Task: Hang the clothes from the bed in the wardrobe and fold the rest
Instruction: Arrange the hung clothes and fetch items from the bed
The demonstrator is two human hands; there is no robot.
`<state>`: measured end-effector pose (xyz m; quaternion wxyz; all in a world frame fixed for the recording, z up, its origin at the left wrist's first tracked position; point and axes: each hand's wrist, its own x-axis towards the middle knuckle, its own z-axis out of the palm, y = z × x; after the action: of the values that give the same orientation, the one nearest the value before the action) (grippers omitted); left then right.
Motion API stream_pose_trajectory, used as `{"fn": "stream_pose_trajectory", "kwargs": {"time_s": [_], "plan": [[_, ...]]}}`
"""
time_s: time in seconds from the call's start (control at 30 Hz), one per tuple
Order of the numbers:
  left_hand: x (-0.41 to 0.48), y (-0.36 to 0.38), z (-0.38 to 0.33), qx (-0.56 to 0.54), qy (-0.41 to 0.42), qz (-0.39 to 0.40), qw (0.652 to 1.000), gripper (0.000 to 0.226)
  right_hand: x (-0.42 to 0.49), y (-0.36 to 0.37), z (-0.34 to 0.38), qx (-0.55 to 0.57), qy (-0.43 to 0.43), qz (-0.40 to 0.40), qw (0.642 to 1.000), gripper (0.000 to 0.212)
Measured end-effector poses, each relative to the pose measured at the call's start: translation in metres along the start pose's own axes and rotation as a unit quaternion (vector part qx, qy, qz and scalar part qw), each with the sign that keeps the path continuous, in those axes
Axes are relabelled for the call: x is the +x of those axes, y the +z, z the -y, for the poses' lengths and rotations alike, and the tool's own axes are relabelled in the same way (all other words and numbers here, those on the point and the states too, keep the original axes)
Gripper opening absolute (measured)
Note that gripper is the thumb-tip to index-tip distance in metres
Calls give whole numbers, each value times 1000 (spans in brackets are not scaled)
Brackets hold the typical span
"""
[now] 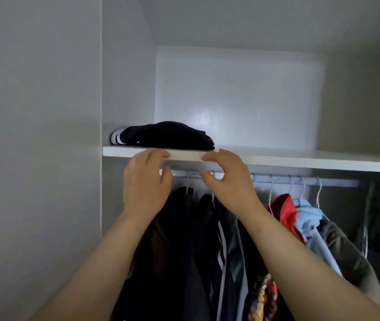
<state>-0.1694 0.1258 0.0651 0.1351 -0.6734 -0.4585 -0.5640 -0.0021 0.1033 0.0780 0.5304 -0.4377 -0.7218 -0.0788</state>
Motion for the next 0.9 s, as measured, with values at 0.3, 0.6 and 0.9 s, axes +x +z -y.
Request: {"fn": "stream_pose_trajectory", "kwargs": {"time_s": [0.3, 0.6, 0.9], "plan": [[-178, -11, -55, -252, -184, 193, 930, 21, -196, -31, -6, 69, 246, 26, 966, 27], [-395, -84, -125, -268, -478, 352, 759, 22, -440, -98, 46, 83, 524, 123, 839, 14], [-500, -195, -174, -252, -540, 452, 664, 17, -575, -145, 171, 92, 665, 90, 736, 21]]}}
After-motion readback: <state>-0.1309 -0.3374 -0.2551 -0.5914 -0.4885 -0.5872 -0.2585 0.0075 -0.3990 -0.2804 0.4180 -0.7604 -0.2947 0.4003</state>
